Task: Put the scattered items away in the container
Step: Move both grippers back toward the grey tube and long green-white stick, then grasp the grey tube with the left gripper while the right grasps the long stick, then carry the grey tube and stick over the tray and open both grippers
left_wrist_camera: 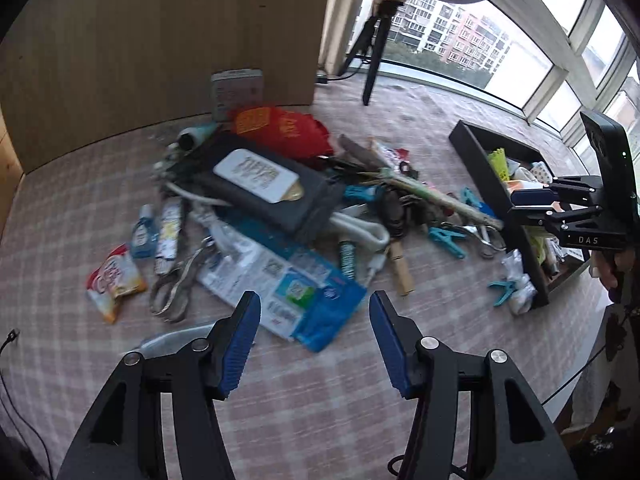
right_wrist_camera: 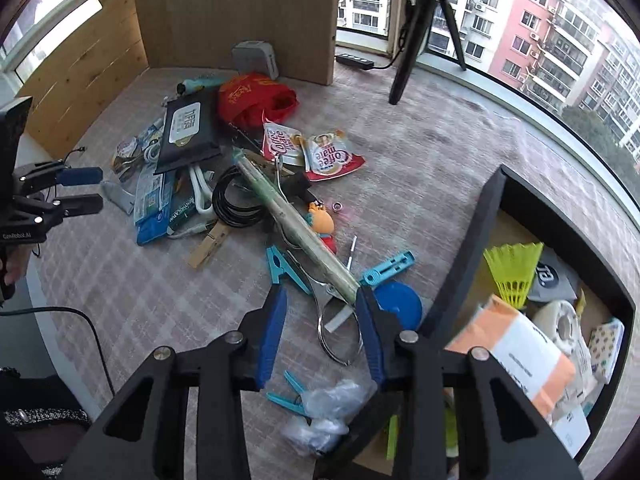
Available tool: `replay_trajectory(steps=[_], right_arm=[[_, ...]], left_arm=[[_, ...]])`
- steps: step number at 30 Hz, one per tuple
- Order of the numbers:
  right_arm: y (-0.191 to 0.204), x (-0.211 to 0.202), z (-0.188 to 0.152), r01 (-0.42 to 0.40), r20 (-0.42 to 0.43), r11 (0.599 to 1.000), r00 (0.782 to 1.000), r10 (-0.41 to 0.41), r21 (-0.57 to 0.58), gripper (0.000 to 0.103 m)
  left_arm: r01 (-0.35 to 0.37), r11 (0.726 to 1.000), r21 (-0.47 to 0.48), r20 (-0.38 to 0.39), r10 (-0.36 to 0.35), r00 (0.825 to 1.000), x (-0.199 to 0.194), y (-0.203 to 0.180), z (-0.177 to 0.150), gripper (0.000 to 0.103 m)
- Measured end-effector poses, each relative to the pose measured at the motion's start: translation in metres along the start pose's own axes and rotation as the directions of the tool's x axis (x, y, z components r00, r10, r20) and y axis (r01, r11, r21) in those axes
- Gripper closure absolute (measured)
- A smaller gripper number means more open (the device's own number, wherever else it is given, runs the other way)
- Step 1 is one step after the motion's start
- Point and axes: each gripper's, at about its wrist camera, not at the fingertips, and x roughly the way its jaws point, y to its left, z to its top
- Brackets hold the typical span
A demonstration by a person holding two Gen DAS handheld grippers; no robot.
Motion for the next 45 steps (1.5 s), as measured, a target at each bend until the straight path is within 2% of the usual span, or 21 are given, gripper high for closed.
replay_trajectory(steps=[5, 8, 10, 13, 16, 20, 22, 24, 25, 26, 27, 28, 29, 33, 36, 37, 39, 42, 45], right_arm=[[0.009, 0.024, 0.017, 0.008, -0.054, 0.997, 0.998, -0.012, -0.072, 0.067], [0.009, 0.034, 0.023, -0.008, -0.08, 0.996, 0.997, 0.001, -0.084, 0.067], [0.009, 0.043, 0.026, -0.038, -0.108, 0.997, 0.994, 0.03, -0.072, 0.067], [0.011, 0.053, 0.03, -0.033, -0.126, 0.996, 0.992, 0.022, -0.085, 0.067], [0.012, 0.058, 0.033, -0.023, -0.132, 0.995, 0.991, 0.011, -0.095, 0.067], [0.012, 0.064, 0.037, -0.025, -0.134, 0.996, 0.991, 0.013, -0.091, 0.067], [0.013, 0.069, 0.039, -0.023, -0.143, 0.995, 0.99, 0.01, -0.093, 0.067], [0.015, 0.073, 0.039, -0.02, -0.151, 0.995, 0.989, 0.004, -0.101, 0.067], [0.017, 0.073, 0.04, -0.014, -0.149, 0.994, 0.989, -0.002, -0.107, 0.068], [0.018, 0.073, 0.04, -0.01, -0.149, 0.993, 0.989, -0.007, -0.114, 0.071], [0.02, 0.074, 0.04, -0.01, -0.151, 0.993, 0.988, -0.008, -0.119, 0.073], [0.02, 0.074, 0.04, -0.018, -0.155, 0.993, 0.988, -0.001, -0.116, 0.078], [0.02, 0.074, 0.041, -0.023, -0.158, 0.993, 0.987, 0.005, -0.113, 0.081], [0.023, 0.07, 0.04, -0.014, -0.159, 0.993, 0.987, -0.005, -0.121, 0.083], [0.02, 0.06, 0.038, -0.03, -0.145, 0.995, 0.989, 0.016, -0.097, 0.093], [0.018, 0.057, 0.038, -0.037, -0.141, 0.996, 0.99, 0.025, -0.084, 0.098], [0.012, 0.051, 0.037, -0.06, -0.122, 0.997, 0.991, 0.055, -0.038, 0.099], [0.005, 0.04, 0.036, -0.105, -0.089, 0.994, 0.99, 0.106, 0.021, 0.099], [0.006, 0.032, 0.039, -0.118, -0.055, 0.99, 0.991, 0.122, 0.073, 0.099]], left_arm=[[-0.085, 0.996, 0.041, -0.033, 0.087, 0.996, 0.0, 0.039, -0.019, 0.05], [-0.073, 0.997, 0.04, -0.082, 0.076, 0.994, 0.011, 0.056, -0.024, 0.05], [-0.088, 0.993, 0.076, -0.1, 0.095, 0.99, 0.018, 0.059, -0.025, 0.05], [-0.054, 0.991, 0.12, -0.129, 0.069, 0.989, 0.029, 0.061, -0.02, 0.049], [-0.079, 0.981, 0.178, -0.169, 0.109, 0.98, 0.044, 0.066, -0.017, 0.049], [-0.049, 0.981, 0.187, -0.234, 0.093, 0.968, 0.061, 0.077, -0.021, 0.05], [-0.04, 0.974, 0.223, -0.231, 0.093, 0.968, 0.061, 0.071, -0.024, 0.05], [-0.041, 0.966, 0.256, -0.234, 0.103, 0.967, 0.06, 0.064, -0.028, 0.055], [-0.044, 0.96, 0.277, -0.231, 0.111, 0.967, 0.059, 0.059, -0.03, 0.066], [-0.042, 0.957, 0.287, -0.229, 0.111, 0.967, 0.058, 0.056, -0.031, 0.072], [-0.032, 0.958, 0.284, -0.233, 0.101, 0.967, 0.057, 0.054, -0.032, 0.079], [-0.032, 0.959, 0.281, -0.234, 0.101, 0.967, 0.057, 0.052, -0.032, 0.081], [-0.039, 0.96, 0.279, -0.229, 0.106, 0.968, 0.057, 0.051, -0.032, 0.081], [-0.064, 0.967, 0.248, -0.219, 0.12, 0.968, 0.055, 0.049, -0.034, 0.081], [-0.055, 0.976, 0.211, -0.216, 0.101, 0.971, 0.051, 0.049, -0.037, 0.081], [-0.053, 0.979, 0.199, -0.21, 0.095, 0.973, 0.048, 0.049, -0.039, 0.09], [-0.035, 0.988, 0.151, -0.199, 0.065, 0.978, 0.04, 0.051, -0.04, 0.097], [-0.01, 0.997, 0.082, -0.188, 0.026, 0.982, 0.031, 0.057, -0.04, 0.096], [-0.012, 0.998, 0.058, -0.173, 0.022, 0.985, 0.026, 0.056, -0.041, 0.097]])
